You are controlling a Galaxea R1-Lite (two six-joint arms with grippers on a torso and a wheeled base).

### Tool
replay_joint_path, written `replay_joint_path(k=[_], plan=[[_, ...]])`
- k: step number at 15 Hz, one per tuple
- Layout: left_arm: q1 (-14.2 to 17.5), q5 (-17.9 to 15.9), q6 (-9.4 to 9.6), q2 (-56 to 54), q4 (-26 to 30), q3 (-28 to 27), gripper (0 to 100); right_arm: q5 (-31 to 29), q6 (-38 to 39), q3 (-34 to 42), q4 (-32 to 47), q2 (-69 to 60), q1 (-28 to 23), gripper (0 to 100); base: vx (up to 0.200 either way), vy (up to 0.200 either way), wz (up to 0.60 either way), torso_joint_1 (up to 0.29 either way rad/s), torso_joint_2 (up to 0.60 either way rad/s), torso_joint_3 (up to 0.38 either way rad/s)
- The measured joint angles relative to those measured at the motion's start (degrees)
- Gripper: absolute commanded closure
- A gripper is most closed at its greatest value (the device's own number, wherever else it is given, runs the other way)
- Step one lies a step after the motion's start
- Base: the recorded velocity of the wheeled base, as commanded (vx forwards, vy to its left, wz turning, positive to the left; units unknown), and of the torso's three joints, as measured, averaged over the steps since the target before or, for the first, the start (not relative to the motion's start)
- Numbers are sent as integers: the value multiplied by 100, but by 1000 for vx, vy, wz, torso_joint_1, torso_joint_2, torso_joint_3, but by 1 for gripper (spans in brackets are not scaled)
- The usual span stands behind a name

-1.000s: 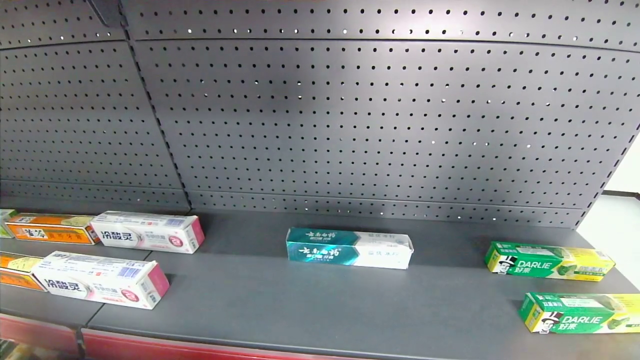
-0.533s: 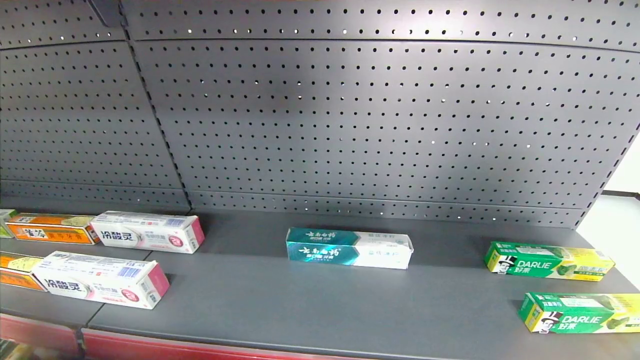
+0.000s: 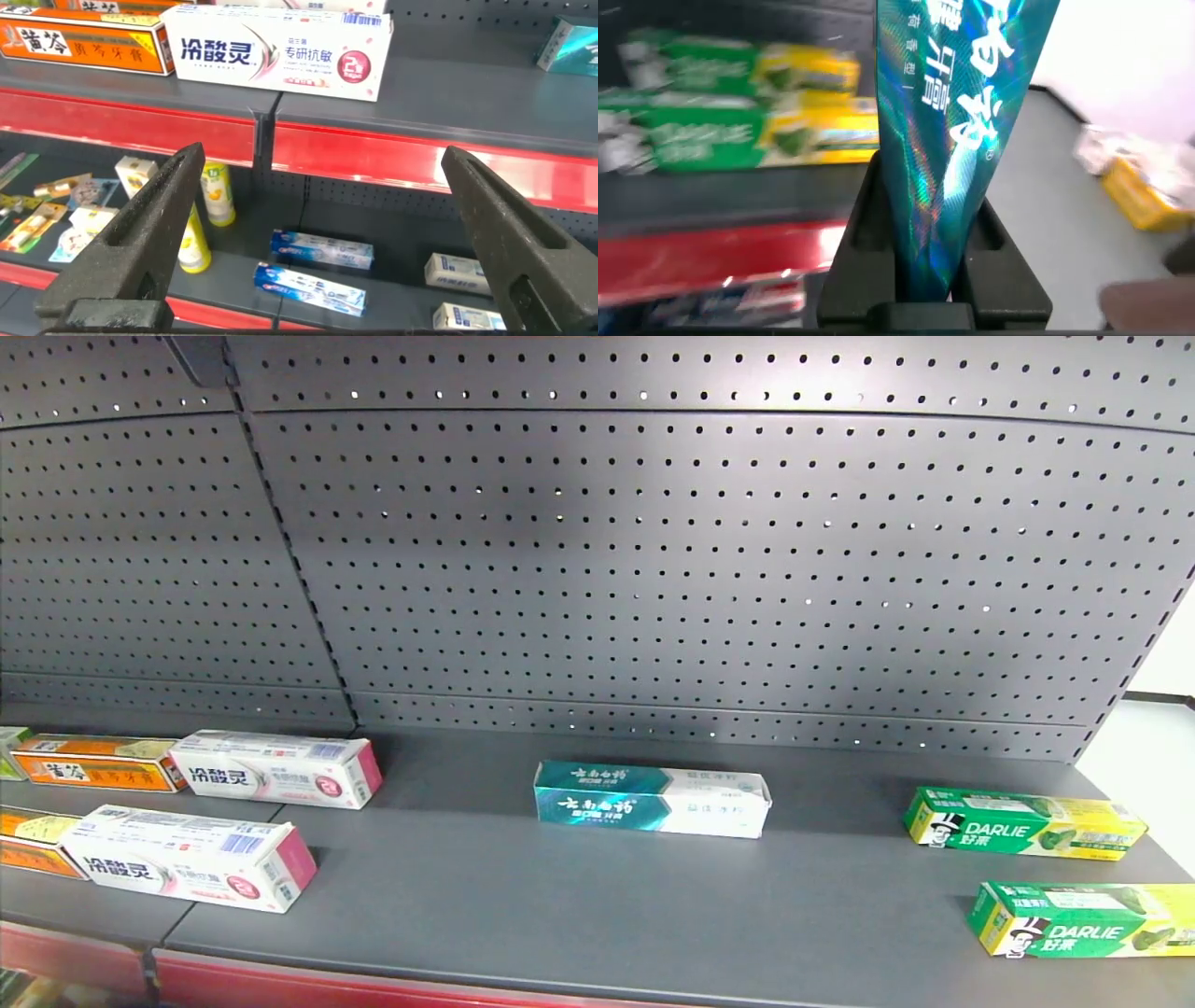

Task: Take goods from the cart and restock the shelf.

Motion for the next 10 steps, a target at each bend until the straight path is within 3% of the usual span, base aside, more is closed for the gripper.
replay_joint_path(k=[2,5,8,10], plan=[[2,0,0,0,0,0,0,-972,22,482,-1037,67,207,100,0,0,0,0,0,0],[0,0,1,0,0,0,0,-602,-16,691,-1172,119,413,100,0,0,0,0,0,0],[0,-2,0,0,0,0,0,-386,-44,713,-1059,63,386,100,0,0,-600,1,4,4],[-4,0,0,-2,2,0,0,-304,-17,719,-1056,33,378,100,0,0,0,0,0,0]])
